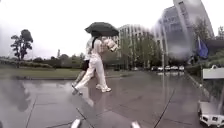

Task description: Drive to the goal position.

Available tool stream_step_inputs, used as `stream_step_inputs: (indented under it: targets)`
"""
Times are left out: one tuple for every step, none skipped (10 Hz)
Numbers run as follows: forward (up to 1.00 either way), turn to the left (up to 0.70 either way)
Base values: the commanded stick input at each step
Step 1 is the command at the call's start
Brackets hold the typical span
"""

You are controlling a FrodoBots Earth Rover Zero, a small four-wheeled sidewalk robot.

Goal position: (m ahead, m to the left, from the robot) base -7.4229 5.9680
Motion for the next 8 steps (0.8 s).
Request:
stream_step_inputs:
  targets:
    - [0.00,0.00]
    - [0.00,0.00]
    - [0.00,0.00]
    - [-0.02,0.00]
    - [-0.05,0.00]
    - [-0.09,0.00]
    - [-0.13,0.00]
    - [-0.20,0.00]
